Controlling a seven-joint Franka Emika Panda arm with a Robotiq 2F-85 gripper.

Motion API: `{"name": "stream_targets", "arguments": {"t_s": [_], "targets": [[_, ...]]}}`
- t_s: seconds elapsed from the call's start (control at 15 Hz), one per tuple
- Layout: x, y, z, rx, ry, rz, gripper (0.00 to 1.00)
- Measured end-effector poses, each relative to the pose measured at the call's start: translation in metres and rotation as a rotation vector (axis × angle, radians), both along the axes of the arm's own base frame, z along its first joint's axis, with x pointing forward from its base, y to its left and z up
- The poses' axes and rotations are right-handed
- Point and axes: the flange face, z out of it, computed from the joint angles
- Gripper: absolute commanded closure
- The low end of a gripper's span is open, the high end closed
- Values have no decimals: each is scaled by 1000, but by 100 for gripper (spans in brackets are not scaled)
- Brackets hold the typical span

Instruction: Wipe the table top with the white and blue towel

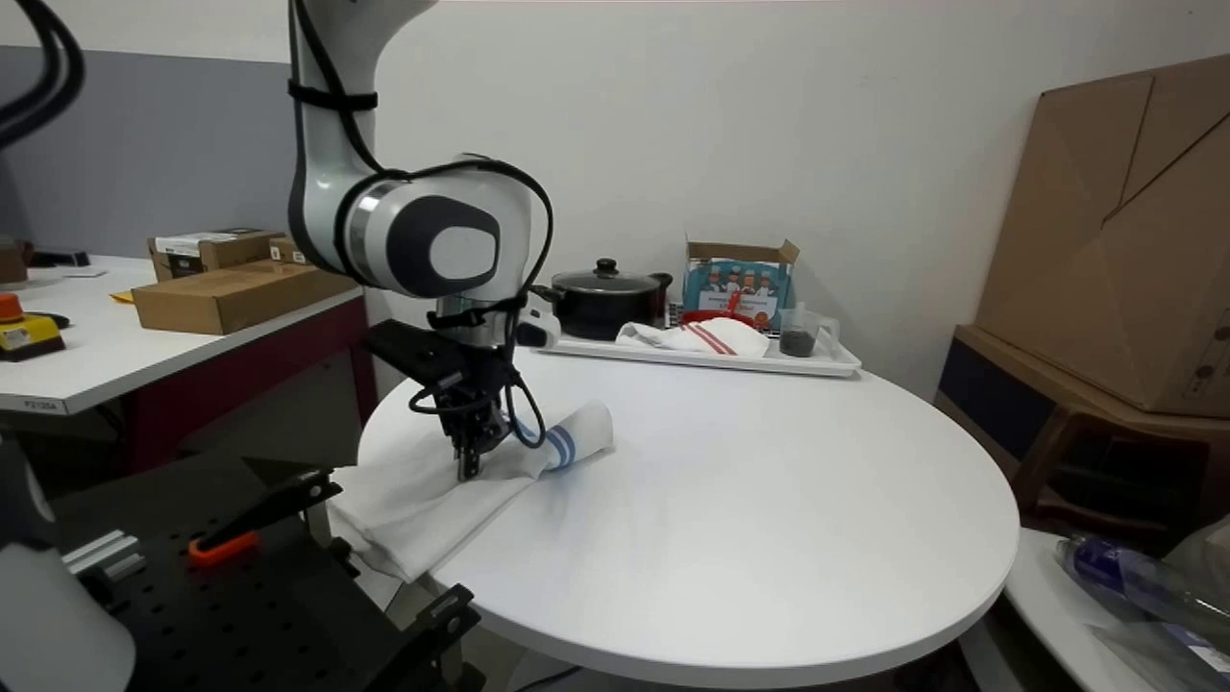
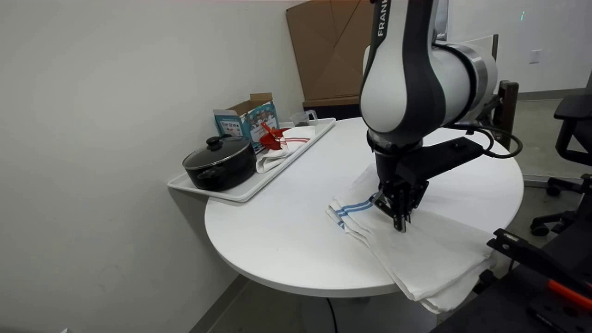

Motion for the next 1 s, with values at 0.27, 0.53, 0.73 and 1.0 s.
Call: {"name": "stream_targets", "arguments": {"t_s": [0.27,0.53,0.73,1.0], "targets": [[46,-20,0,-18,30,-55,99],[73,-25,0,-28,51,-91,99],[81,-19,0,-29,53,-105,99],[96,-3,1,-24,42,-114,99]]}}
